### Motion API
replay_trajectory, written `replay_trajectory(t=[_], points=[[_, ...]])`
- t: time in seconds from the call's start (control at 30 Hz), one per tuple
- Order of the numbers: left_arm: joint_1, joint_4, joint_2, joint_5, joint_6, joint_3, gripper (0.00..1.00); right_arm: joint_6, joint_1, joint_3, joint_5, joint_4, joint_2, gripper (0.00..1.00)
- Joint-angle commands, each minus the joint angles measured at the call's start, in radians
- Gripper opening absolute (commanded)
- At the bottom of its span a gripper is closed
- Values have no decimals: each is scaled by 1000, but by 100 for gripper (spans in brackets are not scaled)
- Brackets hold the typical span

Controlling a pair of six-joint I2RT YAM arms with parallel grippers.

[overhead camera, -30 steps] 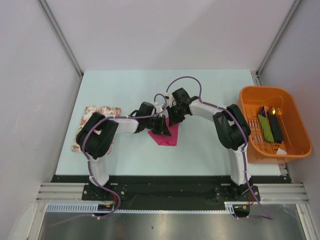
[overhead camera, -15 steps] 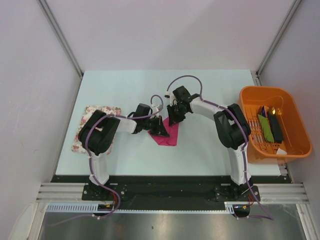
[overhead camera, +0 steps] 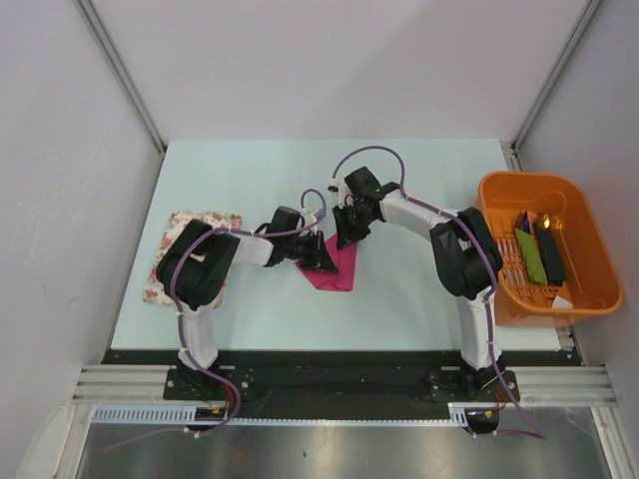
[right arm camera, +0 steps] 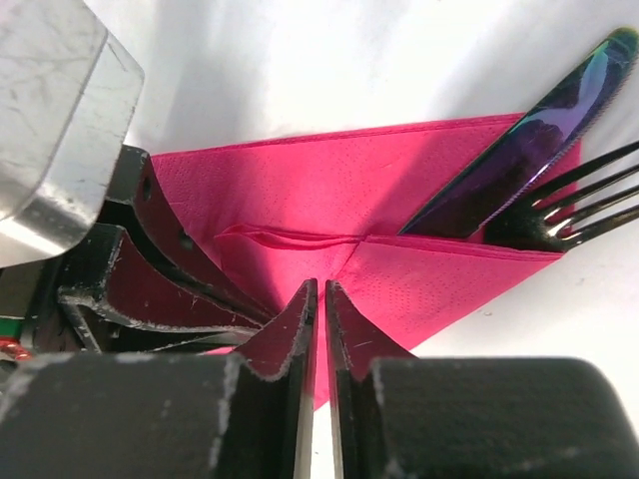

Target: Place the utensils on the paper napkin and roll it up

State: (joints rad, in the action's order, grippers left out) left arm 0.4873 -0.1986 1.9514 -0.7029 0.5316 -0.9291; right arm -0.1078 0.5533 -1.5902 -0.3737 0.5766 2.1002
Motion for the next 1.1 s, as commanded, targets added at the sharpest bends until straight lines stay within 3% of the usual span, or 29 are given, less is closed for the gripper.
replay_trajectory(t=[0.0, 0.13, 0.23, 0.27, 0.43, 0.47, 0.67, 0.8, 1.07], points=[[8, 110, 50, 100, -55, 24, 0, 11, 10, 12, 9, -24, 29, 10], [8, 107, 49, 100, -50, 21, 1, 22, 19, 50, 36, -53, 72, 9], [7, 99, 17, 82, -44, 18, 13, 33, 20, 76, 42, -58, 98, 6], [4, 88, -3, 76, -42, 21, 21, 45, 20, 94, 47, -60, 101, 6], [-41, 148, -204, 79, -55, 35, 45, 79, 11, 145, 53, -75, 98, 5], [-73, 168, -227, 83, -55, 48, 58, 83, 10, 150, 52, -78, 96, 4], [-206, 300, -321, 88, -94, 121, 83, 89, 7, 162, 48, -92, 95, 4], [-260, 317, -310, 92, -111, 162, 83, 94, 4, 161, 44, -93, 95, 4], [-220, 79, -119, -47, -36, 139, 70, 92, -1, 151, 36, -92, 101, 3]])
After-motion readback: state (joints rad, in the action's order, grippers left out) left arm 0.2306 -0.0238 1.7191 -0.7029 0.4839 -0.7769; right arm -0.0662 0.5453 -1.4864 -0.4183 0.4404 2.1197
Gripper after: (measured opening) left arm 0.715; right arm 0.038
